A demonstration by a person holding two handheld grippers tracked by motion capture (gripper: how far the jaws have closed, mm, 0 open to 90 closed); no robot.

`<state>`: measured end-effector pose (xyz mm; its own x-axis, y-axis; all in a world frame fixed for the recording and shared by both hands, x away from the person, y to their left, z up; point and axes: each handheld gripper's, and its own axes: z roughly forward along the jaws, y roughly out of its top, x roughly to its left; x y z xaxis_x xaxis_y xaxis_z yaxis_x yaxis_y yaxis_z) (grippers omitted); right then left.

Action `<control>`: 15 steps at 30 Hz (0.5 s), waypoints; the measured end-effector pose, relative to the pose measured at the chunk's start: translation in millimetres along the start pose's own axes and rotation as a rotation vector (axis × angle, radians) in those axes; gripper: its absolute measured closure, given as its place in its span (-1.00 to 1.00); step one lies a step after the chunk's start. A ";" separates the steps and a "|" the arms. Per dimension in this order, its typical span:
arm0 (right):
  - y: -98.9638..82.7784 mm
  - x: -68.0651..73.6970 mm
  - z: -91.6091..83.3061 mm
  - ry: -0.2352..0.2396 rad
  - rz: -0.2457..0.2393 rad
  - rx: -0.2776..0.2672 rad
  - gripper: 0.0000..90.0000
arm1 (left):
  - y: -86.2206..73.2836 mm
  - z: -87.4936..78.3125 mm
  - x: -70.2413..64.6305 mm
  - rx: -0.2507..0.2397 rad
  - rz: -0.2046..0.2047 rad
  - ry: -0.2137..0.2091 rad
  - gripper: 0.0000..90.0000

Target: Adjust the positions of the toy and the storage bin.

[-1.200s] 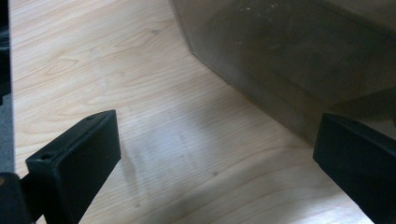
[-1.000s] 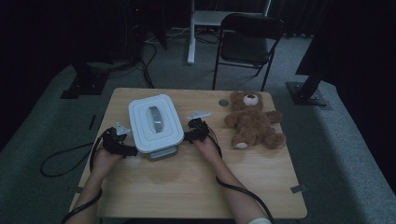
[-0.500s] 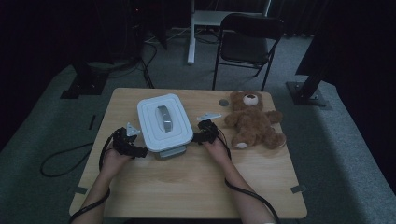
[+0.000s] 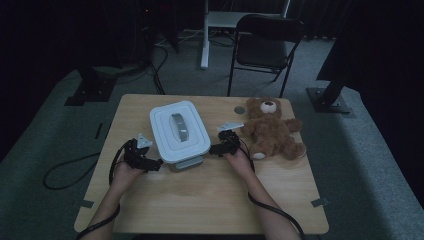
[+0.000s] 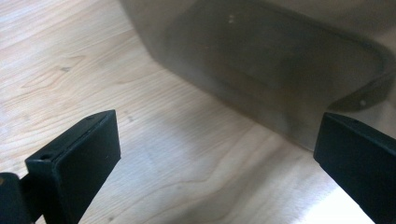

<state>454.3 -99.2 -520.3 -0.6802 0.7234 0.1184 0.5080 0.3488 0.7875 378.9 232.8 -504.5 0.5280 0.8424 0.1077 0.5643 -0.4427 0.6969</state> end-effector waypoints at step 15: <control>21.1 -33.2 23.6 -0.108 0.120 0.053 -0.68 | 9.6 15.9 40.2 0.029 -0.069 0.069 -0.97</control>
<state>500.0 -101.8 -521.9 -0.5535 0.8206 0.1419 0.6114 0.2847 0.7383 415.6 257.5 -504.8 0.4429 0.8898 0.1096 0.6160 -0.3909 0.6839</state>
